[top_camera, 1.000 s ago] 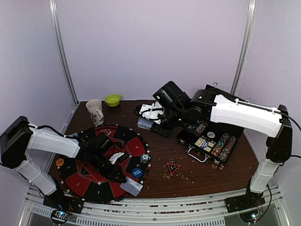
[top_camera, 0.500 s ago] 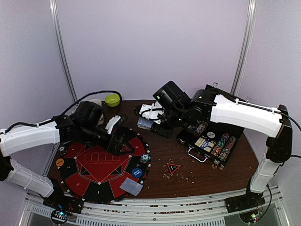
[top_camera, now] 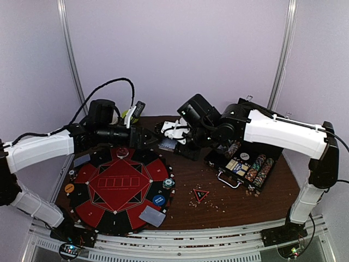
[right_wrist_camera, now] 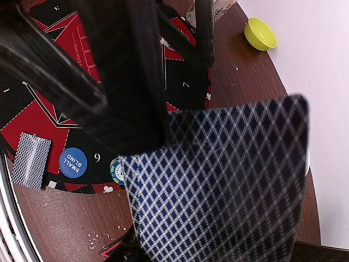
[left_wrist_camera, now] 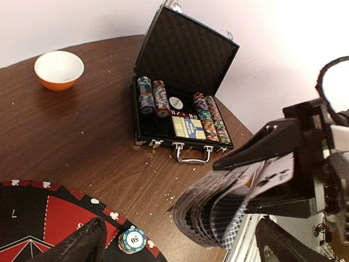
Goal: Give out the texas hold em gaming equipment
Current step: Pass from the right arm to the left
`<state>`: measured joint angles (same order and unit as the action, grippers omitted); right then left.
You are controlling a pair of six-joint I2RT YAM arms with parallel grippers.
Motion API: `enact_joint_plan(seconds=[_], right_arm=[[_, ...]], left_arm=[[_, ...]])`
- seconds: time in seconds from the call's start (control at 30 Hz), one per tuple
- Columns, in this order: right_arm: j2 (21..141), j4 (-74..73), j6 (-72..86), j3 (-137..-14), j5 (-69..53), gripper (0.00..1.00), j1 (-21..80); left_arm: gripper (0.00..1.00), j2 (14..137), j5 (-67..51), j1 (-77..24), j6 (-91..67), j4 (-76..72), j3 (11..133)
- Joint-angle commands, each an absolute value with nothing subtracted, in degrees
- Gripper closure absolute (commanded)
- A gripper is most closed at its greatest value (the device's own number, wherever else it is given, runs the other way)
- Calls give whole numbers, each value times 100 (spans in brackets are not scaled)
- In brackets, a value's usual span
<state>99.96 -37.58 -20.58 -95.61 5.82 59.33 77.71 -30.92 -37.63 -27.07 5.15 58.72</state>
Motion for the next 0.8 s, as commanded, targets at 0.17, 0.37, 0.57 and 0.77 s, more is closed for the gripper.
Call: enact_joint_plan(seconds=[0.17,0.37,0.57,0.77], right_arm=[[9930,-3764,-1999,-9684,432,63,5963],[9958,-3758,-2012,-9719,422,63,5983],[9980,-3744,-2030,-9742,421,63,5994],[10023,-3755,-2056,-9773,417,63,6023]], left_arm=[[2,8386,-3892,-3741,-2561,-79,6369],[12,8635,-4230,-3740,-2625,-205,6419],[35,8818,-4459,-3769,-2614,-120,6513],[59,8884,-4773,-3858,-2680,-269,6548]])
